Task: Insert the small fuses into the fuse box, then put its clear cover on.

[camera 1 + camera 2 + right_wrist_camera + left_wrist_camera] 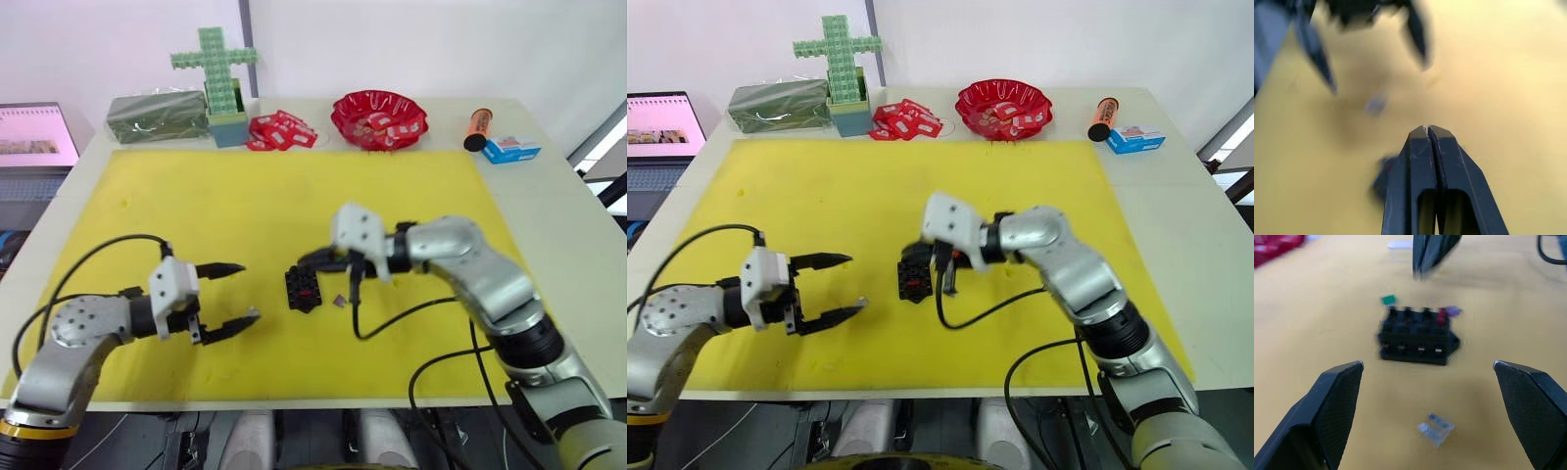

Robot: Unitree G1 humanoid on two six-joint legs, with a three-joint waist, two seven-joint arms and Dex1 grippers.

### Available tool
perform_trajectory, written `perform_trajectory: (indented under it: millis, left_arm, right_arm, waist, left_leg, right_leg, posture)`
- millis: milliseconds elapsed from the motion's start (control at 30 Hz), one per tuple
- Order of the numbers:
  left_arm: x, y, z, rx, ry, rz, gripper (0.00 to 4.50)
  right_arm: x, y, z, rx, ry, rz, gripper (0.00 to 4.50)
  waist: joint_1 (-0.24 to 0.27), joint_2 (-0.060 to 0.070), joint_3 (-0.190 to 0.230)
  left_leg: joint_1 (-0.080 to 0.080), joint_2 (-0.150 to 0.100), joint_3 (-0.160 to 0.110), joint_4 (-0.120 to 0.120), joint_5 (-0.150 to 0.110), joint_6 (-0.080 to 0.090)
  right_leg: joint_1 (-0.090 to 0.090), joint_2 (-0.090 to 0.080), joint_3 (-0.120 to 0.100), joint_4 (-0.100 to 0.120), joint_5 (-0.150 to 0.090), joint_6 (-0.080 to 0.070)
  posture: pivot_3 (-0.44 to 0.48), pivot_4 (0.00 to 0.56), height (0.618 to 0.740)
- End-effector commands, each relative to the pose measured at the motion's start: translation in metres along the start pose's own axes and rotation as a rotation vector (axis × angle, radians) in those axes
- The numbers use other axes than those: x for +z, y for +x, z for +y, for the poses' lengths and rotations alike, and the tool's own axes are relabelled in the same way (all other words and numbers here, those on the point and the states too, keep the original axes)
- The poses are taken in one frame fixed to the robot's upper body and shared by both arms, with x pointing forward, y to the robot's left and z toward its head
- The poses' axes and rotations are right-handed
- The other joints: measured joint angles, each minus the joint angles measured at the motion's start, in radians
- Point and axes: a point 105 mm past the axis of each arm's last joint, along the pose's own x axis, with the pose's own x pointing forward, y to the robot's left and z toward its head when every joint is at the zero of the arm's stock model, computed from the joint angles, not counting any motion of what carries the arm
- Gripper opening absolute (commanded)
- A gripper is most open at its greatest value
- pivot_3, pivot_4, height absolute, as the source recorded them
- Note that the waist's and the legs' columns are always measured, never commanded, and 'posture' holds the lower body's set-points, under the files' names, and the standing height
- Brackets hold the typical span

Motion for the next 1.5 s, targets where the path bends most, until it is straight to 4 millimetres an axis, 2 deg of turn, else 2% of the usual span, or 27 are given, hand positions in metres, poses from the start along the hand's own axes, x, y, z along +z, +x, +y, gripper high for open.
perform_trajectory:
  millis: [33, 67, 200, 300, 367, 433, 567, 667, 867, 1133, 1233, 1333, 1400, 1467, 1500]
  left_arm:
    - [0.008, -0.017, 0.021, 0.067, -0.001, 0.009, 4.5]
    - [0.008, -0.022, 0.028, 0.093, 0.002, 0.022, 4.5]
    - [0.002, -0.04, 0.05, 0.201, 0.029, 0.079, 4.5]
    - [-0.009, -0.062, 0.071, 0.348, 0.036, 0.121, 4.5]
    - [-0.015, -0.08, 0.083, 0.462, 0.022, 0.132, 4.5]
    - [-0.02, -0.091, 0.09, 0.531, 0.005, 0.139, 4.5]
    - [-0.033, -0.102, 0.09, 0.565, -0.01, 0.174, 4.5]
    - [-0.036, -0.107, 0.091, 0.58, -0.005, 0.19, 4.5]
    - [-0.031, -0.099, 0.097, 0.587, 0.006, 0.164, 4.5]
    - [-0.019, -0.087, 0.095, 0.529, -0.049, 0.117, 4.5]
    - [-0.008, -0.085, 0.097, 0.526, -0.097, 0.083, 4.5]
    - [0.01, -0.085, 0.104, 0.575, -0.14, -0.022, 4.5]
    - [0.01, -0.085, 0.11, 0.613, -0.186, -0.011, 4.5]
    - [0.003, -0.082, 0.11, 0.595, -0.319, 0.024, 4.5]
    - [0.006, -0.078, 0.105, 0.547, -0.404, 0.005, 4.5]
  right_arm:
    - [0.01, -0.029, -0.012, -0.124, -0.005, -0.054, 0.6]
    - [0.004, -0.036, -0.013, -0.155, 0.006, -0.045, 1.05]
    - [-0.026, -0.062, -0.015, -0.273, 0.03, 0.028, 2.09]
    - [-0.063, -0.105, -0.02, -0.448, 0.095, 0.116, 3.14]
    - [-0.08, -0.135, -0.019, -0.544, 0.156, 0.138, 3.81]
    - [-0.093, -0.157, -0.018, -0.605, 0.176, 0.172, 4.47]
    - [-0.12, -0.186, -0.017, -0.712, 0.204, 0.241, 4.47]
    - [-0.128, -0.196, -0.015, -0.74, 0.22, 0.248, 4.47]
    - [-0.129, -0.2, -0.012, -0.761, 0.243, 0.235, 4.47]
    - [-0.124, -0.208, -0.027, -0.789, 0.207, 0.258, 4.47]
    - [-0.116, -0.203, -0.032, -0.785, 0.186, 0.238, 4.47]
    - [-0.098, -0.186, -0.035, -0.72, 0.142, 0.192, 4.47]
    - [-0.089, -0.174, -0.034, -0.669, 0.136, 0.154, 4.47]
    - [-0.081, -0.161, -0.032, -0.609, 0.128, 0.122, 4.47]
    - [-0.071, -0.147, -0.028, -0.532, 0.12, 0.096, 4.47]
  waist:
    - [0.004, -0.001, 0.0]
    - [0.002, -0.001, 0.0]
    - [0.001, 0.0, 0.0]
    - [0.002, 0.0, 0.0]
    - [0.002, -0.001, 0.0]
    - [0.002, -0.001, 0.0]
    - [-0.003, -0.001, 0.0]
    - [-0.001, -0.001, 0.0]
    - [0.002, -0.001, 0.0]
    - [0.0, -0.001, -0.001]
    - [0.0, -0.001, -0.001]
    - [0.0, -0.001, -0.001]
    - [0.0, -0.001, -0.001]
    - [0.0, -0.001, -0.001]
    - [-0.001, -0.001, -0.001]
  left_leg:
    - [0.0, 0.0, 0.0, 0.0, 0.0, 0.0]
    - [0.0, 0.0, -0.001, 0.0, 0.0, 0.0]
    - [0.0, -0.001, 0.001, -0.001, 0.0, 0.0]
    - [0.0, -0.002, 0.004, -0.002, 0.0, 0.0]
    - [0.0, -0.002, 0.004, -0.003, 0.0, 0.0]
    - [0.0, -0.002, 0.005, -0.003, 0.0, 0.0]
    - [0.001, -0.001, 0.006, -0.003, 0.0, 0.0]
    - [0.002, -0.001, 0.01, -0.005, 0.0, 0.0]
    - [0.002, -0.001, 0.011, -0.005, 0.0, 0.0]
    - [0.002, -0.001, 0.013, -0.005, 0.0, 0.0]
    - [0.002, -0.001, 0.013, -0.005, 0.0, 0.0]
    - [0.002, -0.001, 0.013, -0.004, 0.0, 0.0]
    - [0.002, -0.001, 0.013, -0.004, 0.0, 0.0]
    - [0.002, -0.001, 0.013, -0.004, 0.0, 0.0]
    - [0.002, -0.002, 0.013, -0.004, 0.0, 0.0]
  right_leg:
    - [0.0, 0.0, 0.0, 0.0, 0.0, 0.0]
    - [0.0, 0.0, -0.001, -0.001, 0.0, 0.0]
    - [0.001, -0.002, 0.0, -0.002, 0.0, 0.0]
    - [0.0, -0.003, 0.001, -0.003, 0.0, 0.0]
    - [0.0, -0.003, 0.001, -0.003, 0.0, 0.0]
    - [0.0, -0.003, 0.001, -0.003, 0.0, 0.0]
    - [0.0, -0.002, 0.001, -0.003, 0.0, 0.0]
    - [-0.001, -0.002, 0.002, -0.003, 0.0, 0.0]
    - [0.0, -0.003, 0.003, -0.003, 0.0, 0.0]
    - [-0.001, -0.003, 0.004, -0.003, 0.0, 0.001]
    - [-0.001, -0.002, 0.004, -0.002, 0.0, 0.001]
    - [0.0, -0.002, 0.004, -0.002, 0.0, 0.001]
    - [0.0, -0.002, 0.004, -0.002, 0.0, 0.001]
    - [0.0, -0.001, 0.004, -0.002, 0.0, 0.001]
    - [0.0, -0.001, 0.004, -0.002, 0.001, 0.002]
  posture:
    - [0.0, 0.15, 0.74]
    - [0.0, 0.15, 0.74]
    - [0.0, 0.15, 0.74]
    - [0.0, 0.15, 0.74]
    - [0.0, 0.15, 0.74]
    - [0.0, 0.15, 0.74]
    - [0.0, 0.15, 0.74]
    - [0.0, 0.15, 0.74]
    - [0.0, 0.15, 0.74]
    - [0.0, 0.15, 0.74]
    - [0.0, 0.15, 0.74]
    - [0.0, 0.15, 0.74]
    - [0.0, 0.15, 0.74]
    - [0.0, 0.15, 0.74]
    - [0.0, 0.15, 0.74]
